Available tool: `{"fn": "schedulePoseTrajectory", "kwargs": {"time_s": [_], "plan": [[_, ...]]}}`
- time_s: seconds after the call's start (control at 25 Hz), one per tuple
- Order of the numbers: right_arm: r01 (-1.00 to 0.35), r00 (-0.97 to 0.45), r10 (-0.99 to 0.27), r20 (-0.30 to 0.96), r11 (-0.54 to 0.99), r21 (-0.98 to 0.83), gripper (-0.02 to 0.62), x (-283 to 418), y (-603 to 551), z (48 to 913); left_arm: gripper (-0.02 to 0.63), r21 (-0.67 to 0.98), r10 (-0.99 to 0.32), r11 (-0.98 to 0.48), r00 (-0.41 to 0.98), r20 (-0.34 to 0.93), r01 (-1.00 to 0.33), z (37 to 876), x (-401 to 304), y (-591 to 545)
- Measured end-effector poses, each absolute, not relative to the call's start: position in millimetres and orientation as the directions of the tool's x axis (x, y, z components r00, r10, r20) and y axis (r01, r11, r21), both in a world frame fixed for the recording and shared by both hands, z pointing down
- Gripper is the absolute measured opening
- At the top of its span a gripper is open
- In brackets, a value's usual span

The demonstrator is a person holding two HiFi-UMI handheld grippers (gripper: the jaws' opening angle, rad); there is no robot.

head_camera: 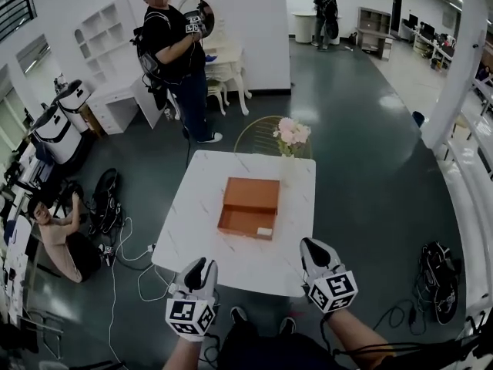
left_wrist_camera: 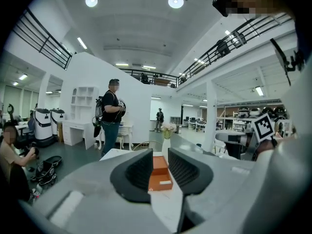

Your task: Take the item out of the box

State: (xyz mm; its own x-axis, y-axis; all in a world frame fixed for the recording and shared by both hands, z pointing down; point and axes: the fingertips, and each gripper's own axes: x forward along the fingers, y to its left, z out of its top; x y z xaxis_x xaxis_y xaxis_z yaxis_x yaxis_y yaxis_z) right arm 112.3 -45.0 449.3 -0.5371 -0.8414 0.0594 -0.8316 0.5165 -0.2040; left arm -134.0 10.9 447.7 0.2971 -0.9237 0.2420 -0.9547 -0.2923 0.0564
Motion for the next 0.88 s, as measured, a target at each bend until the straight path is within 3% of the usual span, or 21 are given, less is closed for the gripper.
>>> {"fn": "schedulePoseTrajectory", "kwargs": {"time_s": [0.6, 0.88], "plan": [[-0.940, -0.314, -0.942, 0.121, 0.290, -0.179, 0.003, 79.1, -144.8, 459.6, 0.107, 0.118, -0.791, -0.550, 0.561, 0.246, -0.827, 476.3, -161.8, -148.3], [-0.965, -0.213, -0.965, 0.155, 0.183, -0.186, 0.003, 76.4, -160.7, 474.3, 0.107, 0.092, -0.665, -0.685, 0.671, 0.329, -0.723, 504.5, -151.2, -193.2]]}}
